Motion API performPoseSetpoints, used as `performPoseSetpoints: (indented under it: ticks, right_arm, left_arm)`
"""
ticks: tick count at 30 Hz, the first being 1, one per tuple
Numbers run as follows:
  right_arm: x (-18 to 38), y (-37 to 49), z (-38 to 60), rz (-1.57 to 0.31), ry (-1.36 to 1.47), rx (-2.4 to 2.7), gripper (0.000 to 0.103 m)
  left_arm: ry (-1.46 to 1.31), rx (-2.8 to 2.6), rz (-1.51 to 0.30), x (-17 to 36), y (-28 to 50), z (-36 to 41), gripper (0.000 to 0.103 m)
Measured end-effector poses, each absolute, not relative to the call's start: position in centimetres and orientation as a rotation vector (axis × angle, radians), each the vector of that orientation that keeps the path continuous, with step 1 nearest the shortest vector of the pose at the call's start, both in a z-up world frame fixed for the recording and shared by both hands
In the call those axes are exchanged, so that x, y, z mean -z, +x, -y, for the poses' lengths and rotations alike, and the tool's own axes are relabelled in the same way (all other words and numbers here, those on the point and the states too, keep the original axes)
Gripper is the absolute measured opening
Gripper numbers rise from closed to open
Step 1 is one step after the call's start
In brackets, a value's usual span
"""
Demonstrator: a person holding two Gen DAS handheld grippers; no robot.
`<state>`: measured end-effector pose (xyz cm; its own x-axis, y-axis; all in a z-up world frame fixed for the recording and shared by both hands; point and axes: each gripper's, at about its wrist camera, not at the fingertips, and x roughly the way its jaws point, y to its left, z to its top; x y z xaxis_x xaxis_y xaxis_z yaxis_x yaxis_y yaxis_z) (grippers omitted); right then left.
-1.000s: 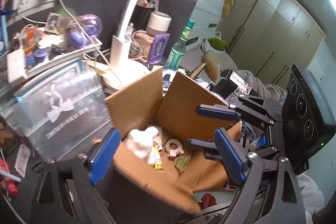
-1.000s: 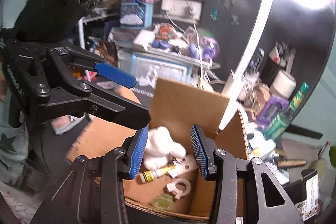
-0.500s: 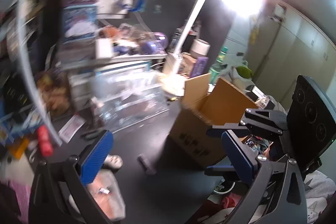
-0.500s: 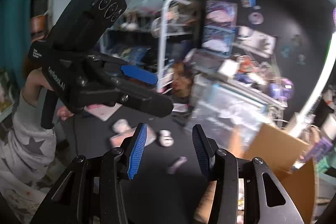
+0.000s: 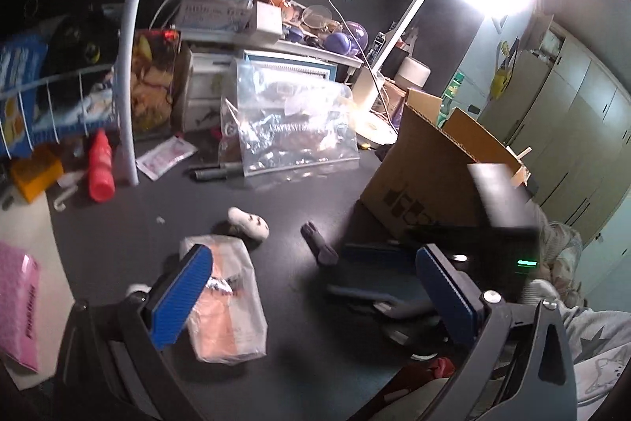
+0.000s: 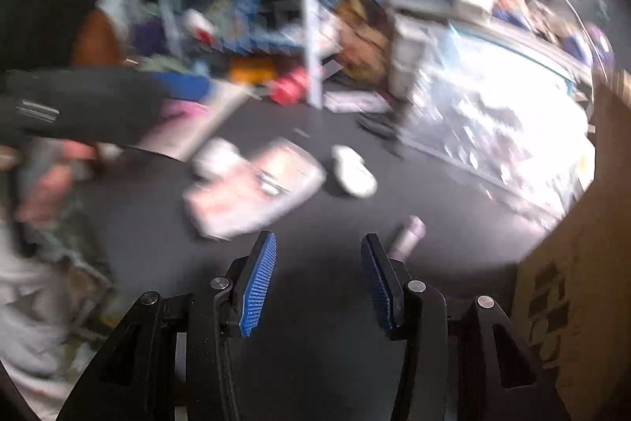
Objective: Organize objects
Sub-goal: 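Move the right gripper back toward the lavender cable on the desk, then grasp the lavender cable with the right gripper and lift it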
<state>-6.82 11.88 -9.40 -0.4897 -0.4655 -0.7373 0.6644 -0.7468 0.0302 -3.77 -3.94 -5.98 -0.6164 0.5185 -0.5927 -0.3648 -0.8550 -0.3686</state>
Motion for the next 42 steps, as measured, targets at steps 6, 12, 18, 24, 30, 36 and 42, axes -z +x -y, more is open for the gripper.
performPoseSetpoints:
  ticks: [6,12,18,24,30,36,42]
  right_arm:
    - [12.5,-9.6,-13.1,-0.354,1.087,2.343,0.04]
    - [13.3,-10.2,-13.5,-0.366,1.087,2.336,0.013]
    - [13.1,-9.6,-12.9,-0.437,1.05,2.308,0.01]
    - [10.8,-7.8,-12.9,-0.394,0.97,2.243,0.01]
    - [6.8,-5.2,-12.7,-0.379,0.845,2.162,0.01]
    - [3.7,-3.3,-12.6,-0.399,0.739,2.128,0.01]
    - [1.5,-2.3,-13.2,-0.424,0.671,2.128,0.01]
  left_arm:
    - [-0.988,-2.425,0.319,6.7,-3.8,4.1,0.103]
    - [-0.996,-2.424,0.345,6.9,-4.2,4.3,0.102]
    - [-1.023,-2.408,0.359,7.7,-4.7,4.4,0.102]
    - [-1.069,-2.365,0.38,9.0,-5.8,3.7,0.102]
    - [-1.017,-2.308,0.434,8.2,-6.2,3.0,0.094]
    - [-0.952,-2.26,0.471,6.6,-6.1,2.3,0.059]
    - [-0.894,-2.228,0.487,4.3,-5.9,1.8,0.036]
